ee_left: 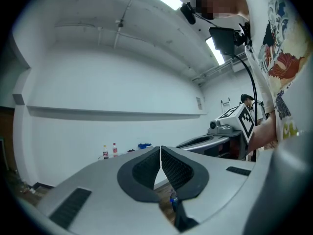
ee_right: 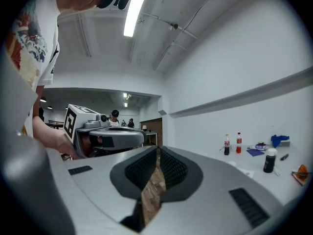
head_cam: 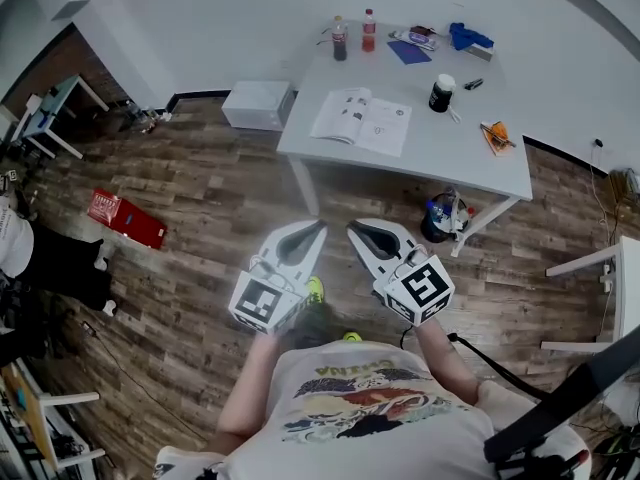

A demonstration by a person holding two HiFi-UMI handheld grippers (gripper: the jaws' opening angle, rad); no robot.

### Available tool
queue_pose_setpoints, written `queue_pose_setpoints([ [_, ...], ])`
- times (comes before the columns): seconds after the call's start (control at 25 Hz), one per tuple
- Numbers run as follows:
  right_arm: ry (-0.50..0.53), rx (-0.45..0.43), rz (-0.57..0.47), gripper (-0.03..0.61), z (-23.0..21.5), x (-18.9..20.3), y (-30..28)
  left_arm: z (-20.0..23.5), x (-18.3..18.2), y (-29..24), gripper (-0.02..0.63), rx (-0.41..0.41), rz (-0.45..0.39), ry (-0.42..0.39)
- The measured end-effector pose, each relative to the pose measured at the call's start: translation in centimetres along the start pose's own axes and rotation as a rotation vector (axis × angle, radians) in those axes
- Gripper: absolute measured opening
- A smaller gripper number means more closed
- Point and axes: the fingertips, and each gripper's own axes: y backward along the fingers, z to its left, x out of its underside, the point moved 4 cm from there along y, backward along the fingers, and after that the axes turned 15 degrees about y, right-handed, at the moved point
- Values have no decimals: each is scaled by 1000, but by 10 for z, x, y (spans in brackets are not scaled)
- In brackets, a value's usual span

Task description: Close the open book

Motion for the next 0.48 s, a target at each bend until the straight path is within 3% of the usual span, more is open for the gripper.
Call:
queue_pose_setpoints([
  [0.2,-10,36,22,29,-21,11,-26,34,-2,-17,3,40,-15,22],
  [0.48,-18,92,40,29,-60,13,-80,95,-13,-53,3,118,17,-8],
])
